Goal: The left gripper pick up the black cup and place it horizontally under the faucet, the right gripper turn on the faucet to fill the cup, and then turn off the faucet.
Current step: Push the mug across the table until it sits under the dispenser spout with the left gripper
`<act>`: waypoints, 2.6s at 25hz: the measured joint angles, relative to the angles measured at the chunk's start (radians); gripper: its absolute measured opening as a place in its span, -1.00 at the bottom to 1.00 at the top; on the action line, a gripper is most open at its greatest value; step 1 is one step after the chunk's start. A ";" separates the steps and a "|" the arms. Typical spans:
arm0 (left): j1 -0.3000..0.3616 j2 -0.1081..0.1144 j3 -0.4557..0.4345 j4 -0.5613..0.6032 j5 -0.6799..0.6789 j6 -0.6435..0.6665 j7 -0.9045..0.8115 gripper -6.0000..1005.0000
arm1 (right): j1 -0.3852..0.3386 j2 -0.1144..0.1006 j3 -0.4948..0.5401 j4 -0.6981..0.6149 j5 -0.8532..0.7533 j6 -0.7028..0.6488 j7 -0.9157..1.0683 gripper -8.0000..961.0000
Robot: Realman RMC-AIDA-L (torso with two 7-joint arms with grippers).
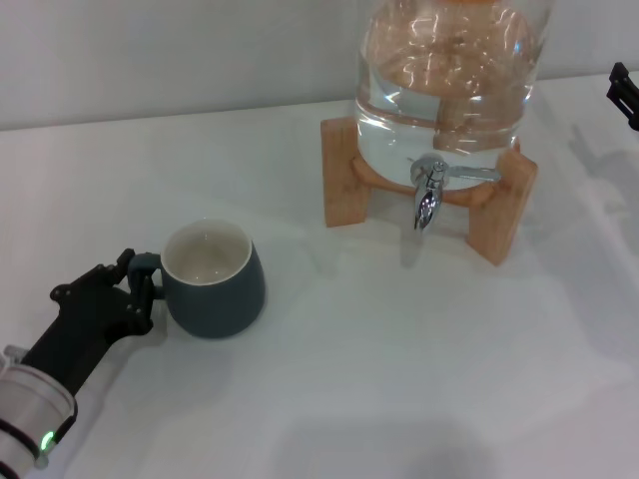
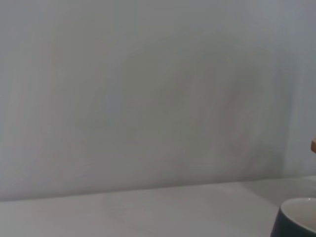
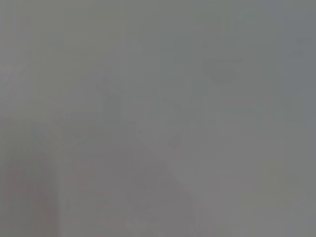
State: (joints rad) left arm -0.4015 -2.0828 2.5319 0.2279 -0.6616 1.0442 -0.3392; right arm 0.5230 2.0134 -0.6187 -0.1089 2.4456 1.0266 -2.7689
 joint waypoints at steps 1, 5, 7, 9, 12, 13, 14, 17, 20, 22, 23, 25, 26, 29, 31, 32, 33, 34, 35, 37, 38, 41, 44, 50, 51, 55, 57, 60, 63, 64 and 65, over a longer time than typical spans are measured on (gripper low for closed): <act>-0.007 0.001 0.000 0.000 0.001 0.000 0.002 -0.65 | 0.000 0.001 -0.001 0.000 0.000 0.002 0.000 0.75; -0.035 0.003 0.003 -0.001 0.009 0.000 0.004 -0.66 | -0.002 0.002 -0.002 0.000 0.001 0.003 0.000 0.75; -0.049 0.004 0.004 -0.001 0.029 0.002 0.004 -0.67 | -0.002 0.002 -0.002 0.000 0.001 0.003 0.000 0.75; -0.061 0.004 0.001 -0.005 0.045 0.002 0.004 -0.67 | -0.002 0.002 -0.003 0.000 0.000 0.004 0.000 0.75; -0.077 0.003 0.000 -0.012 0.045 0.002 0.006 -0.67 | -0.001 0.003 -0.003 0.000 -0.001 0.004 0.000 0.75; -0.082 0.002 0.000 -0.012 0.045 0.002 0.011 -0.67 | -0.001 0.003 -0.003 0.000 -0.001 0.004 0.000 0.75; -0.086 0.002 0.000 -0.012 0.045 0.001 0.016 -0.67 | 0.000 0.003 -0.003 0.000 0.000 0.004 0.000 0.75; -0.108 0.000 0.001 -0.012 0.045 0.000 0.031 -0.67 | 0.001 0.004 -0.003 0.000 0.000 0.004 0.000 0.75; -0.134 -0.001 0.003 -0.008 0.045 -0.015 0.037 -0.67 | 0.005 0.004 -0.003 0.000 -0.002 0.005 0.000 0.75; -0.145 -0.001 0.004 -0.001 0.045 -0.030 0.038 -0.67 | 0.005 0.004 -0.003 0.000 -0.004 0.006 0.000 0.75; -0.151 0.000 0.004 0.002 0.047 -0.036 0.037 -0.67 | 0.005 0.004 -0.003 0.000 -0.004 0.006 0.000 0.75; -0.160 -0.001 0.007 0.007 0.057 -0.042 0.037 -0.67 | 0.005 0.004 -0.003 0.000 -0.004 0.006 0.000 0.75; -0.166 -0.001 0.007 0.010 0.067 -0.048 0.036 -0.67 | 0.005 0.004 -0.003 0.000 -0.005 0.006 0.000 0.75; -0.188 -0.003 0.007 0.029 0.095 -0.081 0.035 -0.67 | 0.004 0.004 -0.003 0.000 -0.005 0.006 0.000 0.75; -0.201 -0.003 0.007 0.047 0.112 -0.108 0.036 -0.67 | 0.004 0.004 -0.003 0.000 -0.005 0.006 0.000 0.75; -0.207 -0.004 0.007 0.053 0.119 -0.118 0.036 -0.67 | 0.004 0.004 -0.003 0.000 -0.005 0.006 0.000 0.75; -0.212 -0.004 0.007 0.057 0.124 -0.127 0.037 -0.67 | 0.005 0.004 -0.003 0.000 -0.004 0.006 0.000 0.75; -0.217 -0.005 0.007 0.060 0.129 -0.133 0.037 -0.67 | 0.006 0.004 -0.003 0.000 -0.005 0.006 0.000 0.75; -0.221 -0.005 0.007 0.062 0.133 -0.136 0.038 -0.67 | 0.007 0.004 -0.003 0.000 -0.005 0.006 0.000 0.75; -0.228 -0.008 0.007 0.069 0.147 -0.143 0.038 -0.67 | 0.008 0.004 -0.003 0.000 -0.005 0.006 0.000 0.75; -0.231 -0.009 0.007 0.075 0.152 -0.148 0.038 -0.67 | 0.009 0.004 -0.003 0.000 -0.005 0.006 0.000 0.75; -0.240 -0.011 0.007 0.106 0.158 -0.189 0.038 -0.67 | 0.010 0.004 -0.003 0.000 -0.005 0.006 0.000 0.75; -0.251 -0.012 0.008 0.136 0.159 -0.233 0.038 -0.67 | 0.011 0.004 -0.003 0.000 -0.005 0.006 0.000 0.75; -0.261 -0.015 0.009 0.160 0.159 -0.258 0.037 -0.67 | 0.012 0.005 -0.003 0.000 -0.005 0.015 0.000 0.75; -0.263 -0.016 0.009 0.163 0.158 -0.261 0.037 -0.67 | 0.012 0.005 -0.003 0.000 -0.005 0.016 0.000 0.75; -0.267 -0.018 0.009 0.173 0.158 -0.281 0.034 -0.67 | 0.012 0.007 -0.003 0.000 -0.005 0.022 0.000 0.75; -0.267 -0.018 0.009 0.176 0.158 -0.285 0.032 -0.67 | 0.012 0.007 -0.003 0.002 -0.005 0.028 0.000 0.75; -0.265 -0.019 0.009 0.179 0.156 -0.300 0.028 -0.67 | 0.012 0.007 -0.003 0.003 -0.005 0.030 0.000 0.75; -0.263 -0.020 0.014 0.188 0.158 -0.312 0.027 -0.67 | 0.012 0.007 -0.003 0.002 -0.005 0.030 0.000 0.75; -0.263 -0.020 0.014 0.188 0.158 -0.312 0.027 -0.67 | 0.012 0.007 -0.003 0.002 -0.006 0.030 0.000 0.75; -0.260 -0.020 0.020 0.192 0.158 -0.312 0.027 -0.67 | 0.012 0.007 -0.003 0.001 -0.006 0.030 0.000 0.75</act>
State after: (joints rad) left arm -0.6617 -2.1026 2.5523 0.4203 -0.5039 0.7317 -0.3125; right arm 0.5353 2.0203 -0.6212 -0.1075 2.4399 1.0569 -2.7688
